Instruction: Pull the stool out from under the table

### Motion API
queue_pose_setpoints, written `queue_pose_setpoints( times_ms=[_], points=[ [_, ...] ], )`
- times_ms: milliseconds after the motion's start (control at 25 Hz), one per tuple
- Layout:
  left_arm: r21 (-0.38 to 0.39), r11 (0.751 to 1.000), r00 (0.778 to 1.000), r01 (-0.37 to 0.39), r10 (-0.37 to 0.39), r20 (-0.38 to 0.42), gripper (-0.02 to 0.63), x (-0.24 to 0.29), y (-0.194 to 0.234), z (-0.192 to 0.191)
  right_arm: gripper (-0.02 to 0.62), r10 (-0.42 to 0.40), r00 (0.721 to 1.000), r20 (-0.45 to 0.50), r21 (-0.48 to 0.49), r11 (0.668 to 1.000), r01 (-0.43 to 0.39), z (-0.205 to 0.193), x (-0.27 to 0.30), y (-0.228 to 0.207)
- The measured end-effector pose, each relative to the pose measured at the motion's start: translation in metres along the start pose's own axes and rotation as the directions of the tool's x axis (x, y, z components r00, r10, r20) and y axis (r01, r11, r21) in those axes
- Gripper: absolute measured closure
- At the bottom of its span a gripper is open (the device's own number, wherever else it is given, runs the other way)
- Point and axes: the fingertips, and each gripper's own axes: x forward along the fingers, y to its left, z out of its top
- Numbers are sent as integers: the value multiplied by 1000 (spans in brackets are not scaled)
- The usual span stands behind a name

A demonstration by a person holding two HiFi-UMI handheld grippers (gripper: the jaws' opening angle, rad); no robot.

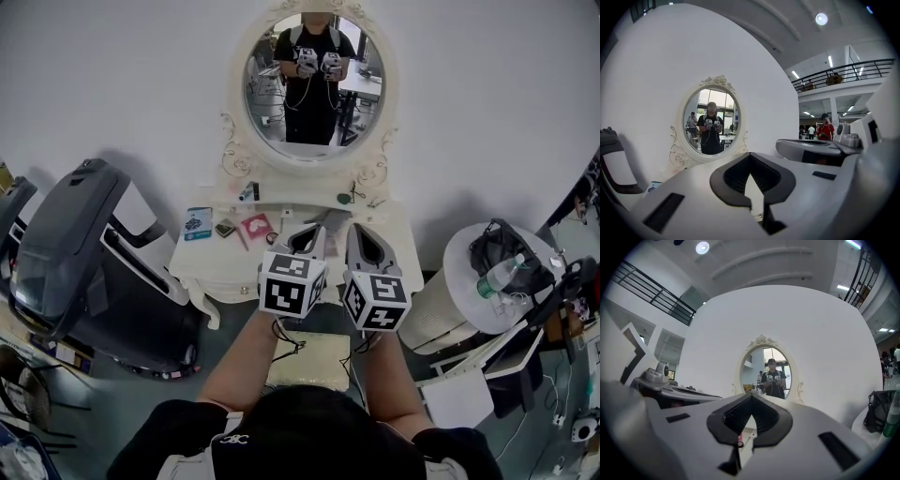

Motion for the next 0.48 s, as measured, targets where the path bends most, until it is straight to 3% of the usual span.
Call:
queue_pose_setpoints(
  times_ms=[480],
  points=[
    [1,1000,1000,-13,13,-25,607,10,-8,-12,588,29,999,-32,13,1000,-29,-12,4,-7]
  ],
)
